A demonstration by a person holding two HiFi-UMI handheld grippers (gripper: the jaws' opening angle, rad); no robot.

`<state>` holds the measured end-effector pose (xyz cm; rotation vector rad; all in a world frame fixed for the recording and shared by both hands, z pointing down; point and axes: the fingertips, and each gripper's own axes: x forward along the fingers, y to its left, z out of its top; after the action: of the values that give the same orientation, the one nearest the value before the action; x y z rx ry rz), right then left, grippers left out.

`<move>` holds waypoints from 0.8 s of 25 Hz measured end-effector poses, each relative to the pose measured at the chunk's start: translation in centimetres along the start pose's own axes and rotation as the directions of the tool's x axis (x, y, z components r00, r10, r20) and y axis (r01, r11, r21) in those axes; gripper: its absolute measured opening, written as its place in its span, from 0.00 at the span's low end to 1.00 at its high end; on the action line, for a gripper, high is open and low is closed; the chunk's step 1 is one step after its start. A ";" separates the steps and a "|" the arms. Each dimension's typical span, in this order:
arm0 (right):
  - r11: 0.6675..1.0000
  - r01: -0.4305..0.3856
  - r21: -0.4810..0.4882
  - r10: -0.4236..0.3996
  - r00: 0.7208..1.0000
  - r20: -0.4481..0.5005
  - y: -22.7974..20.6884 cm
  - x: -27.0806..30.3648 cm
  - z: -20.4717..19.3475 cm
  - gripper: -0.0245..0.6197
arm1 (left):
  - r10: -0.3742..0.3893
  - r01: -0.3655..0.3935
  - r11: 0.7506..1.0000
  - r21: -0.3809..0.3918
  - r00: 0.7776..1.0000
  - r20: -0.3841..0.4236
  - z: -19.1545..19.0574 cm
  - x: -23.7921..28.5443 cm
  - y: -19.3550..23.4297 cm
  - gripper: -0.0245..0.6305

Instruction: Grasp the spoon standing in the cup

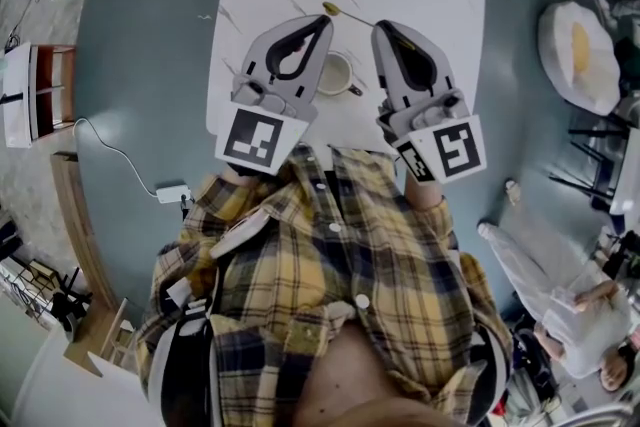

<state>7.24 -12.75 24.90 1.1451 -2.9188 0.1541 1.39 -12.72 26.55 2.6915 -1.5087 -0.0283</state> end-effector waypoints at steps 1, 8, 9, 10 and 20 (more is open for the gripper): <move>1.000 0.001 -0.001 -0.001 1.000 0.000 0.0 0.0 0.0 0.09 | 0.001 -0.001 1.000 -0.001 1.000 0.000 0.0 0.0 0.0 0.06; 1.000 0.000 -0.008 0.000 1.000 -0.007 0.1 -0.1 -0.1 0.09 | 0.002 -0.002 1.000 0.003 1.000 -0.001 0.0 0.0 0.1 0.06; 1.000 -0.001 -0.007 0.001 1.000 -0.008 0.1 -0.1 -0.1 0.09 | 0.002 -0.002 1.000 0.003 1.000 -0.001 0.0 0.0 0.1 0.06; 1.000 -0.001 -0.007 0.001 1.000 -0.009 0.1 0.0 0.0 0.09 | 0.002 -0.002 1.000 0.003 1.000 -0.001 0.1 0.1 0.1 0.06; 1.000 -0.011 -0.006 0.011 1.000 -0.008 0.0 -0.4 -0.1 0.09 | -0.014 0.014 1.000 -0.006 1.000 0.003 0.1 0.3 -0.4 0.06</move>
<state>7.50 -12.48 25.02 1.1256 -2.9169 0.1501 1.91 -12.81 26.48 2.6985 -1.4885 -0.0367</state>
